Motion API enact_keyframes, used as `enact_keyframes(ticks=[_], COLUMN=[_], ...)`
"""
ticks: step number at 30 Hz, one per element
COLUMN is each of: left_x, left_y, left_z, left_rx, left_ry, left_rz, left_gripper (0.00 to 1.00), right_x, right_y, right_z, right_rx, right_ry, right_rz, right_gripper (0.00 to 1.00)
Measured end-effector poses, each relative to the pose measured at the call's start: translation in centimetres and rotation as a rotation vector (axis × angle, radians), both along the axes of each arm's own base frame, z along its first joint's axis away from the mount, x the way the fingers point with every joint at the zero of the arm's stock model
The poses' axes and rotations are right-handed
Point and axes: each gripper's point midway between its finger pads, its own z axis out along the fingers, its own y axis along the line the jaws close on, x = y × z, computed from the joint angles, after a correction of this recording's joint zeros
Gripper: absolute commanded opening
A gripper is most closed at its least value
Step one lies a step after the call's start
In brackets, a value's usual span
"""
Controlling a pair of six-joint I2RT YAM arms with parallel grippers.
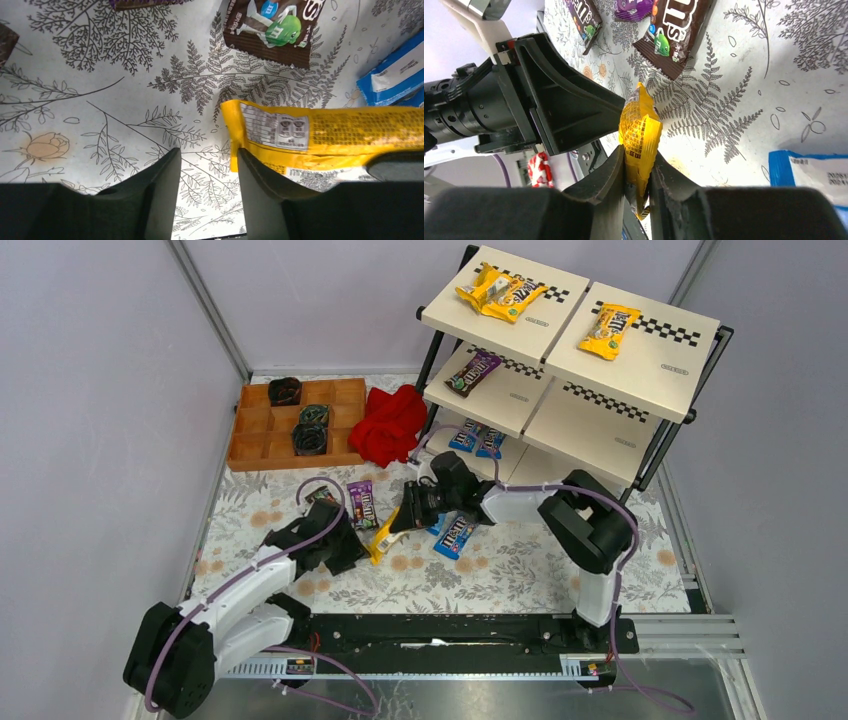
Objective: Place and organize the candy bags onto the shelf
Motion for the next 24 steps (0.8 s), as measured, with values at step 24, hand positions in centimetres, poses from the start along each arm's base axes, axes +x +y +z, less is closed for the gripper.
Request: enact_keyframes(ticks=[24], left_x=[10.7], left_y=[-1.1], left_z=[29.4], left_rx=[-0.002], left_ry=[-0.871], left_rz=[-0.097], left_gripper=[0.87], right_x=[-0.9], right_y=[-17.1], right_z=[35.8], right_rx=[-0.064], right_ry=[-1.13], right_rz=[-0.251], right_gripper=[0.0])
